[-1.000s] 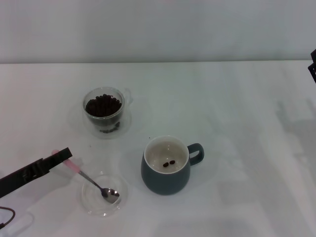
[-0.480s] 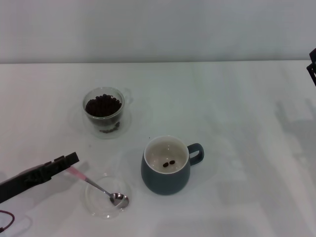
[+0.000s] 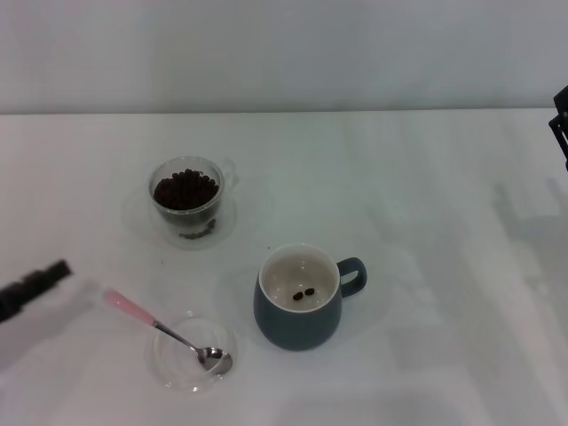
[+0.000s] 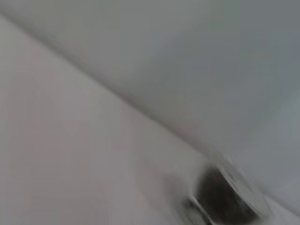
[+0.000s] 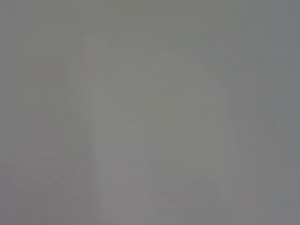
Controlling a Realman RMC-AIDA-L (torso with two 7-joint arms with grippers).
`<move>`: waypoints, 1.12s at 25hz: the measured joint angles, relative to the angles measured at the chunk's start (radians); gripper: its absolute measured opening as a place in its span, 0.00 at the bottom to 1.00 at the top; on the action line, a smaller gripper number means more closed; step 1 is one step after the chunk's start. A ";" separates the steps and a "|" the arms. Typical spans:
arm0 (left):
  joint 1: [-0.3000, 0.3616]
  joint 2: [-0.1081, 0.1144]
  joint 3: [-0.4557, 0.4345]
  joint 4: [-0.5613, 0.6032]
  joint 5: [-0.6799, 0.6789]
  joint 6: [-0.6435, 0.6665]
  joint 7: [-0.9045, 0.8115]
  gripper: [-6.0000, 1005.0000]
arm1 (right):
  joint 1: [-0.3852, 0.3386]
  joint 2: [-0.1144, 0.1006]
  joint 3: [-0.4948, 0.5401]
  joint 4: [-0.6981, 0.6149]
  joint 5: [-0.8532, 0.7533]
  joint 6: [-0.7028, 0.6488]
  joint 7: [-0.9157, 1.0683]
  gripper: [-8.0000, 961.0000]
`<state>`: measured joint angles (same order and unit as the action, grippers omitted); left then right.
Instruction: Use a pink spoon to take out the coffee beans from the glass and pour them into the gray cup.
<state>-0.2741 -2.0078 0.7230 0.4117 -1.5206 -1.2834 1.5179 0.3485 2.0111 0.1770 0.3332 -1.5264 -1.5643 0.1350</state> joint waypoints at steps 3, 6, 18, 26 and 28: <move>0.020 -0.023 -0.157 0.022 -0.036 0.037 0.150 0.72 | -0.001 0.000 0.002 -0.002 0.001 0.012 0.000 0.91; 0.016 -0.061 -0.315 0.022 -0.117 0.054 0.478 0.72 | 0.000 0.000 0.002 -0.016 0.004 0.070 0.000 0.91; -0.048 -0.071 -0.365 -0.183 -0.513 -0.028 1.344 0.71 | -0.016 -0.002 0.001 -0.015 0.004 0.140 0.000 0.91; -0.059 -0.072 -0.368 -0.249 -0.629 -0.115 1.324 0.72 | -0.021 -0.001 0.002 -0.015 0.008 0.136 0.000 0.91; -0.063 -0.072 -0.365 -0.261 -0.651 -0.119 1.321 0.72 | -0.021 0.000 0.003 -0.018 0.009 0.135 0.000 0.91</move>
<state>-0.3370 -2.0802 0.3578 0.1503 -2.1713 -1.4028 2.8393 0.3279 2.0108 0.1800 0.3155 -1.5171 -1.4295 0.1350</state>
